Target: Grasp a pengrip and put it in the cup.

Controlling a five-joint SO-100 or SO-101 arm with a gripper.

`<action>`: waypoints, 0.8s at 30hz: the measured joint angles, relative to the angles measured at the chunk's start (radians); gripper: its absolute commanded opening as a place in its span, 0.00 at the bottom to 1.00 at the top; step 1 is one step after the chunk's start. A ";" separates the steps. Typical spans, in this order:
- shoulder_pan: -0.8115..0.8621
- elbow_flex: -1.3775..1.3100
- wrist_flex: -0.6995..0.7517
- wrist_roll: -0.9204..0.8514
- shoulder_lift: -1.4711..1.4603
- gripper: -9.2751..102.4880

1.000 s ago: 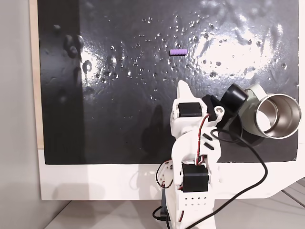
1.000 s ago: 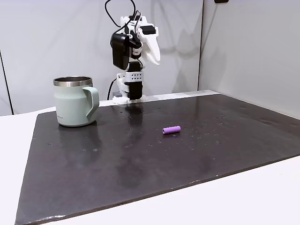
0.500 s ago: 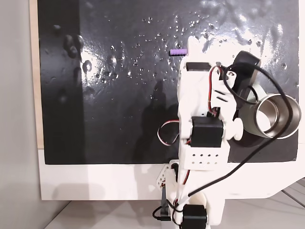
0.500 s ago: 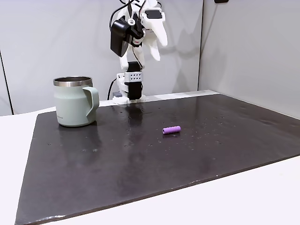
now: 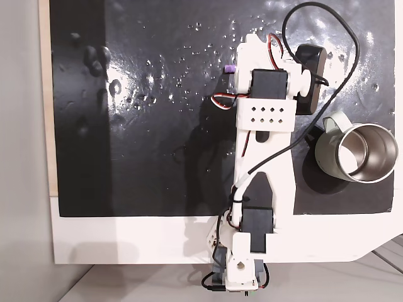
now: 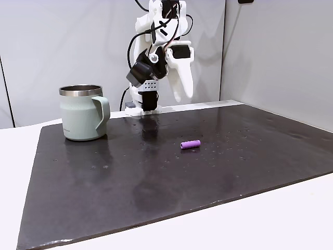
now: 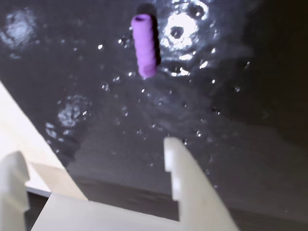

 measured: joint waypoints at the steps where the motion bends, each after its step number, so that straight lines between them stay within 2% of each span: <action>1: 0.000 -0.003 0.000 -0.002 -0.023 0.34; 24: -0.032 -0.138 -0.138 -0.153 -0.403 0.33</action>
